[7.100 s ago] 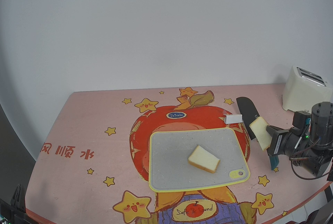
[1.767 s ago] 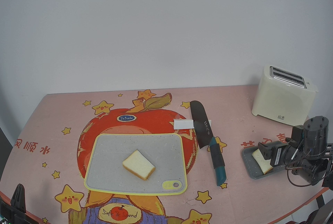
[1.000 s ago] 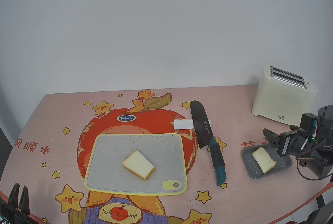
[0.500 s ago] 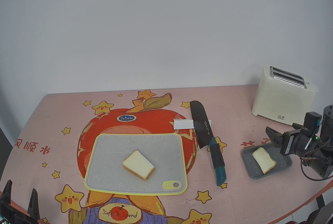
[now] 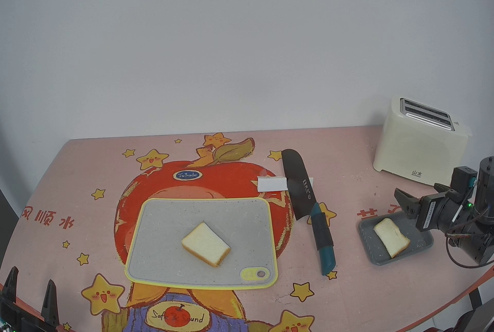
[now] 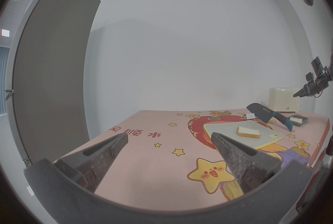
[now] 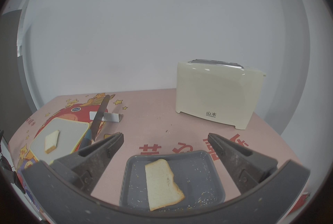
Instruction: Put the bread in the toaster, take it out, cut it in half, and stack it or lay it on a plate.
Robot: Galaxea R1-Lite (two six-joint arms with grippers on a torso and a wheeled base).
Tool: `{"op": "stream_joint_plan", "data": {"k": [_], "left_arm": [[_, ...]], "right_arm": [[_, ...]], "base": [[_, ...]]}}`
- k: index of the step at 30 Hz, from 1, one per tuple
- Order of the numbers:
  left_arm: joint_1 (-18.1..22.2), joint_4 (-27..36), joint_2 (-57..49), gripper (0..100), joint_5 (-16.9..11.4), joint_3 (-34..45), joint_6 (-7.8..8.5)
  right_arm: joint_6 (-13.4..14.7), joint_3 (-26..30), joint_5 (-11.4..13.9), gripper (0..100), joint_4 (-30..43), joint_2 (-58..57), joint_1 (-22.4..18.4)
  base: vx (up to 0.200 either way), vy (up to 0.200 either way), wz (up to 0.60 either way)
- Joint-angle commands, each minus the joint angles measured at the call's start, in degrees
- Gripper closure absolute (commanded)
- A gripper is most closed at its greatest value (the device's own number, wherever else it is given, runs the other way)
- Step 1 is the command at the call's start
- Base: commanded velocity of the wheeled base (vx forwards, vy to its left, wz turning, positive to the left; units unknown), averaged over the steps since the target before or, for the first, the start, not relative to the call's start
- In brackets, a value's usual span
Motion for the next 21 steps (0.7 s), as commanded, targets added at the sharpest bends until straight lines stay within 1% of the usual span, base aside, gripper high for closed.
{"op": "stream_joint_plan", "data": {"k": [1, 17, 21], "left_arm": [[0.01, 0.0, -0.93, 0, -0.02, 1.01, 0.0], [0.01, 0.0, -0.93, 0, 0.07, 1.01, 0.0], [0.01, 0.0, -0.93, 0, 0.07, 1.01, 0.0]], "right_arm": [[0.01, 0.02, -0.01, 0, -0.03, 0.21, 0.09], [-0.08, -0.06, -0.01, 0, -0.03, 0.04, 0.09], [-0.08, -0.15, -0.01, 0, -0.12, 0.04, 0.09]], "base": [[0.0, -0.2, 0.0], [0.0, -0.2, 0.0], [0.0, 0.0, 0.0]]}}
